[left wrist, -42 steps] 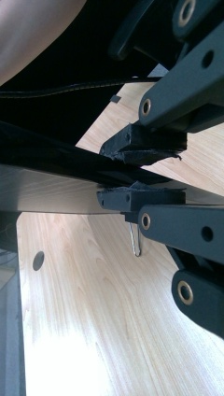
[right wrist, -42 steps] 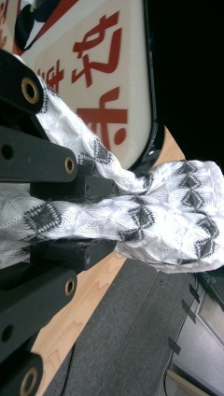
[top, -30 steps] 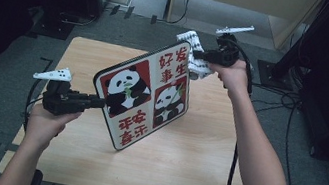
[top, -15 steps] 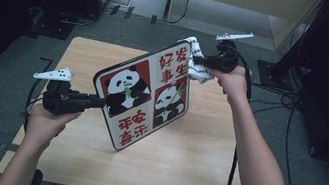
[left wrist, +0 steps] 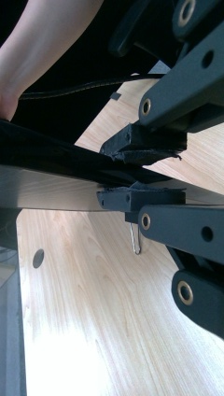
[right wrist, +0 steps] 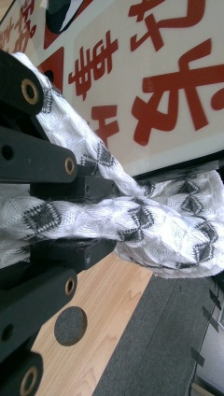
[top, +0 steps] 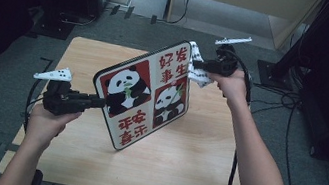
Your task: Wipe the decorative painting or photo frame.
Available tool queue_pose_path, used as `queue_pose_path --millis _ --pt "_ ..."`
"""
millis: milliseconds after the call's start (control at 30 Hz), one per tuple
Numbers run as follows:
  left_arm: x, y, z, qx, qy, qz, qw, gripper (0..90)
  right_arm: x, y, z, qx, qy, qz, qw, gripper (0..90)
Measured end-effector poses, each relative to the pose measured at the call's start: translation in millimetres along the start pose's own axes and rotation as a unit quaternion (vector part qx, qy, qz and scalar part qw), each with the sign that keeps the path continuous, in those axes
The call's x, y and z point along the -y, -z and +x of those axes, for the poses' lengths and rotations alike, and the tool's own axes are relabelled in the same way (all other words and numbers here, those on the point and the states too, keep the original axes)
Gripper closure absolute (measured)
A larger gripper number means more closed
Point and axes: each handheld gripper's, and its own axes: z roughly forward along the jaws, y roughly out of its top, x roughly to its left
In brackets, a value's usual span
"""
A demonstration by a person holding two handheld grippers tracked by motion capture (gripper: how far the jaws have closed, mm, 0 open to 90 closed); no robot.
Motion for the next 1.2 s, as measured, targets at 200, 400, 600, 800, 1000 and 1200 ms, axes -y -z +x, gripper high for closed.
queue_pose_path --millis 200,400,600,800,1000,1200 --pt "0.0 -0.1 0.3 0.000 0.001 0.000 1.0000 77.2 5.5 -2.3 -1.5 -0.001 -0.004 0.007 1.0000 75.4" --pt "0.1 -0.3 0.3 0.000 0.001 0.000 1.0000 77.1 11.3 -4.2 -2.0 0.001 -0.003 0.003 1.0000 75.4" --pt "0.2 -0.5 0.4 0.001 0.002 0.000 1.0000 77.1 18.2 -7.2 -2.0 0.008 0.002 0.009 0.9999 75.4" --pt "0.3 -1.0 0.5 0.000 0.002 -0.001 1.0000 77.1 23.3 -8.2 -2.1 0.013 0.007 0.009 0.9999 75.4" --pt "0.5 -1.4 0.9 -0.001 0.002 -0.001 1.0000 77.1 30.3 -10.3 -3.8 0.012 0.002 0.008 0.9999 75.4" --pt "0.6 -1.8 1.3 0.000 0.004 -0.002 1.0000 77.1 36.8 -12.5 -1.7 0.026 0.014 0.010 0.9995 75.4"
